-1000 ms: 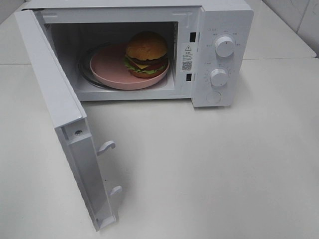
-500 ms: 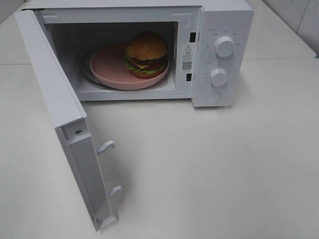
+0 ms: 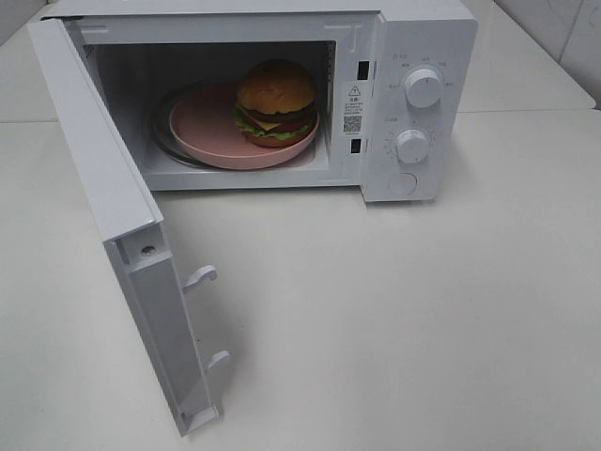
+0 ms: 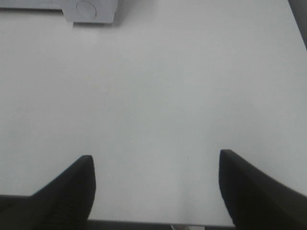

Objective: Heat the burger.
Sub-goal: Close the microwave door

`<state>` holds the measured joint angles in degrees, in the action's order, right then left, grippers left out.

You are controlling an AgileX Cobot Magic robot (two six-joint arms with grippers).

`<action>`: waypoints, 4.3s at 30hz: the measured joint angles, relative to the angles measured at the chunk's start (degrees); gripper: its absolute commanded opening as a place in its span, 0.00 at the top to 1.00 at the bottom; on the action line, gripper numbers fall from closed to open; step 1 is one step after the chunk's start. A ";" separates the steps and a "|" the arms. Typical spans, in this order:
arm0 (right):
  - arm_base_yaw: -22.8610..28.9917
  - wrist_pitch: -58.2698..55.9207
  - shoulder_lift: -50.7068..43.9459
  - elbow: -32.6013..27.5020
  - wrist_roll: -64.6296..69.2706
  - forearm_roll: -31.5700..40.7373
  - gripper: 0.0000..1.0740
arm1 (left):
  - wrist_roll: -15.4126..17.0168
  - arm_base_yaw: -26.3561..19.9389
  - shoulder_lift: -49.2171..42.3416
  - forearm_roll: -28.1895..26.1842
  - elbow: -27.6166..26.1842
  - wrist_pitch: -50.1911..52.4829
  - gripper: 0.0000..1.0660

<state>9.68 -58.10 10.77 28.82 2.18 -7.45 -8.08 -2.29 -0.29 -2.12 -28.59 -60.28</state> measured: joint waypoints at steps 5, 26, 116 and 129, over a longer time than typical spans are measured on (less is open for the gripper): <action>0.00 0.34 -9.00 -0.11 -0.34 0.06 0.36 | 0.00 0.00 0.00 0.00 0.00 0.00 1.00; 0.00 0.34 -11.00 -0.11 -2.18 1.49 0.36 | 0.00 0.00 0.00 -1.95 -0.23 0.34 1.00; 0.00 0.34 -11.00 -0.11 -2.18 1.55 0.37 | -30.77 29.91 97.17 -29.79 -22.35 69.79 1.00; 0.00 0.34 -11.00 -0.11 -2.18 1.55 0.37 | -30.77 32.60 106.46 -29.74 -34.89 63.77 1.00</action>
<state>9.68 -57.75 -0.23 28.71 0.00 -5.90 -38.85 30.31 106.17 -31.86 -63.48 3.50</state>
